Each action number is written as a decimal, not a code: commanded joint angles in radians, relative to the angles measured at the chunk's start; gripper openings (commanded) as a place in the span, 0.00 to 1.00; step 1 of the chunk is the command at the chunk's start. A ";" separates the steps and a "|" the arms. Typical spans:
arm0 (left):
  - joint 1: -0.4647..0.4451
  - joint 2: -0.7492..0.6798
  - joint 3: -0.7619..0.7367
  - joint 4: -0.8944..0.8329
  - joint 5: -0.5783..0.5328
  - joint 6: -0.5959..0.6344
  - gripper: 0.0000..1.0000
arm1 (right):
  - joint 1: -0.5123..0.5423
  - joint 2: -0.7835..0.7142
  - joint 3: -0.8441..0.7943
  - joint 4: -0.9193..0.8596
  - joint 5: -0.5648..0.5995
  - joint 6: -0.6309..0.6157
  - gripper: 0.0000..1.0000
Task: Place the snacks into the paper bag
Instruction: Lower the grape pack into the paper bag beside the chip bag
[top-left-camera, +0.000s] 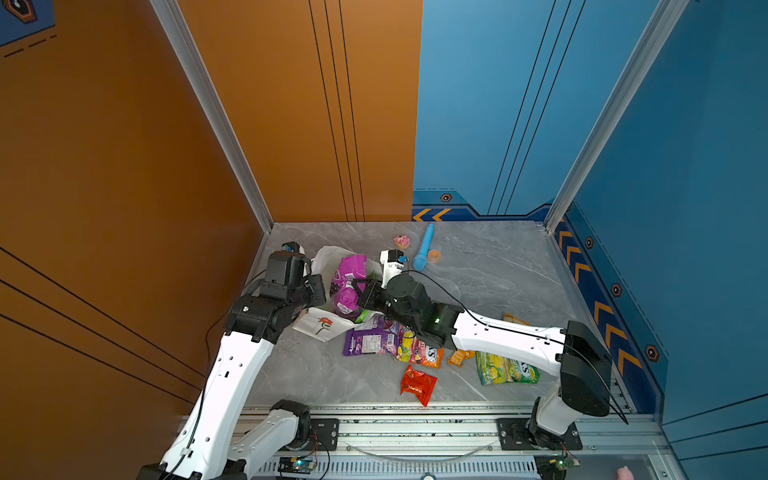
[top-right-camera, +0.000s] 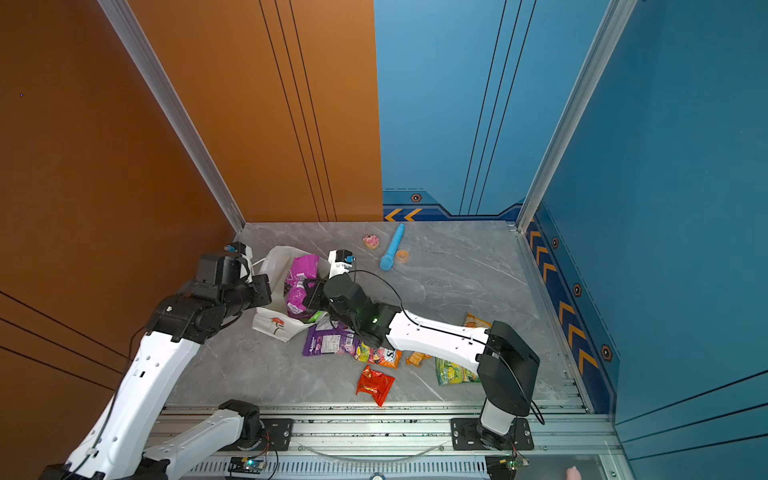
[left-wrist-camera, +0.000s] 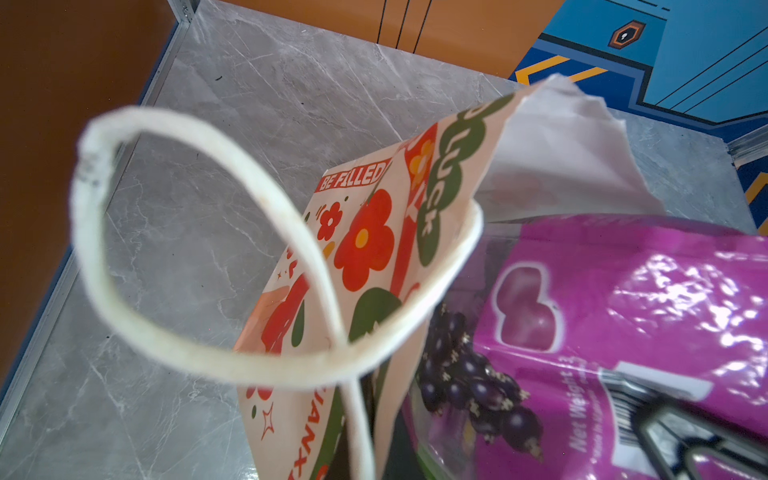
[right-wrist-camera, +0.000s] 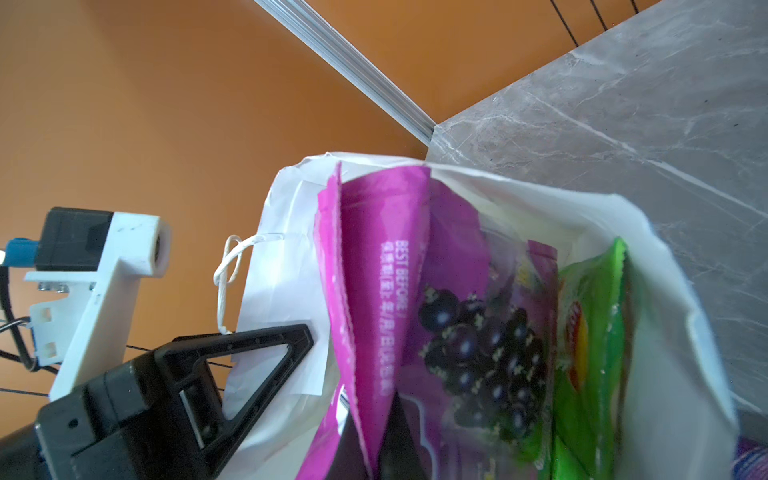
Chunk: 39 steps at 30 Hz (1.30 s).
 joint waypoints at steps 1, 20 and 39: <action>-0.006 -0.017 -0.005 0.051 0.023 -0.005 0.00 | 0.008 0.005 0.032 0.083 0.047 0.020 0.00; -0.030 -0.034 -0.014 0.087 0.078 0.015 0.00 | 0.006 0.134 0.161 0.002 0.031 0.050 0.00; -0.063 -0.009 -0.008 0.092 0.085 0.035 0.00 | 0.053 0.206 0.347 -0.291 0.128 -0.072 0.00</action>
